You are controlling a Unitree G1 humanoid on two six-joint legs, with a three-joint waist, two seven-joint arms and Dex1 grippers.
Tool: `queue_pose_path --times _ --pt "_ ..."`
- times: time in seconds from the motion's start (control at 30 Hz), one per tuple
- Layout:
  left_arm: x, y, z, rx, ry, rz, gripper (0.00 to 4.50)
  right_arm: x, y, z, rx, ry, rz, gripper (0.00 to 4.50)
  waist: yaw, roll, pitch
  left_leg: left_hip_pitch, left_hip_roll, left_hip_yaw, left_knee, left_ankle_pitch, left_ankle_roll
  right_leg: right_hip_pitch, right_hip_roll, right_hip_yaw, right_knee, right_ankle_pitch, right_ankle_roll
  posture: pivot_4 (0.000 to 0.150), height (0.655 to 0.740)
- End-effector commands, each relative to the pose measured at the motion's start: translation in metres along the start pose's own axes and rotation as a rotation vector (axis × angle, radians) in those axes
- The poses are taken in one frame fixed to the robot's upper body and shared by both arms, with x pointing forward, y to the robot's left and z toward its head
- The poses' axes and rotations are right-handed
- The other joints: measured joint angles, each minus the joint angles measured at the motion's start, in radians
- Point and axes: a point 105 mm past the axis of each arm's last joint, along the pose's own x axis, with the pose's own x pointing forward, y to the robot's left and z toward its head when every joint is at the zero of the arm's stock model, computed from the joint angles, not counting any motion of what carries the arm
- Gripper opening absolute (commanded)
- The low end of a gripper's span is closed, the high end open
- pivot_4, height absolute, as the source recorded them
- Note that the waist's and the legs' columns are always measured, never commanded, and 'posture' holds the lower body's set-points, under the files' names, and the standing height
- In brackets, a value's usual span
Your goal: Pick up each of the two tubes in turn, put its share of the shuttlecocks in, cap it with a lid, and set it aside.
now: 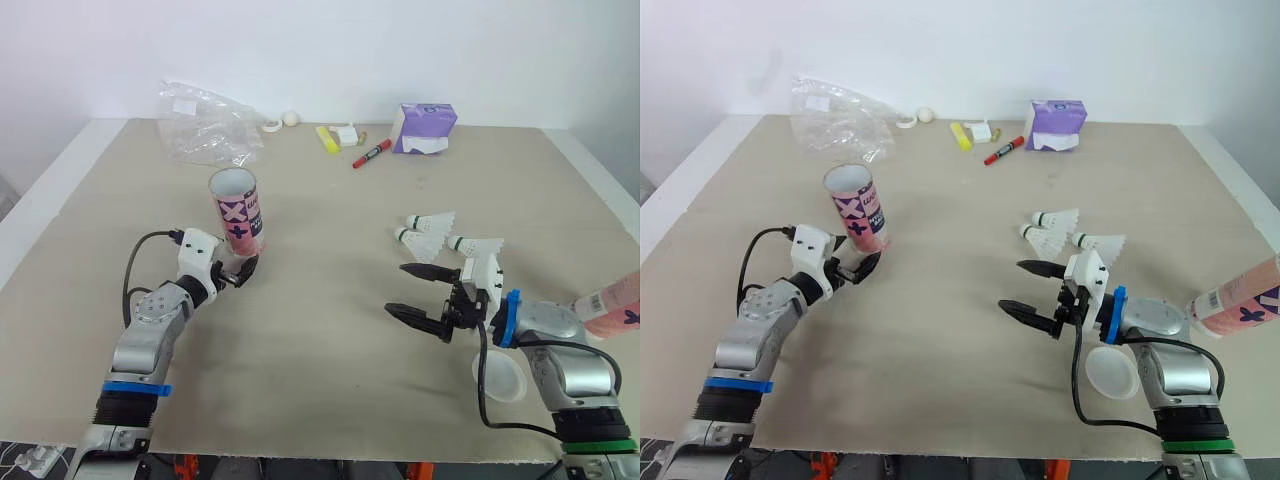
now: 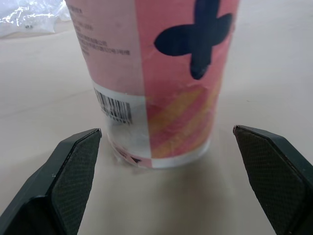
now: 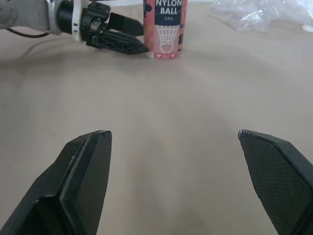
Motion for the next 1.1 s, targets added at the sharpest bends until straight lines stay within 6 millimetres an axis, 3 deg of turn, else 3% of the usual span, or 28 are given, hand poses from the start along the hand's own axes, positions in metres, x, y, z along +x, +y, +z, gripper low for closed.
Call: queue_pose_path --times 0.03,0.67,1.1 --pt "0.008 0.001 0.012 0.037 -0.042 -0.015 4.50 -0.003 -0.002 0.011 -0.052 -0.025 -0.016 4.44 0.000 0.000 0.000 0.000 0.000 0.000 0.000 0.000 0.000 0.000 0.000 0.000 0.000 0.000 0.000 0.150 0.7400" --pt "0.051 0.010 0.017 0.024 -0.061 -0.133 4.50 -0.001 -0.002 0.016 -0.057 -0.037 -0.021 4.44 -0.001 0.000 0.000 0.000 -0.001 0.000 0.000 0.001 -0.002 0.000 0.000 0.000 0.000 0.001 0.001 0.150 0.7400" --pt "0.053 0.012 0.019 -0.002 -0.110 -0.151 4.50 -0.003 0.001 0.016 -0.062 -0.023 -0.026 4.44 -0.001 0.000 0.000 -0.001 -0.001 -0.001 0.000 0.001 -0.002 0.000 0.000 0.000 0.000 0.001 0.001 0.150 0.7400"
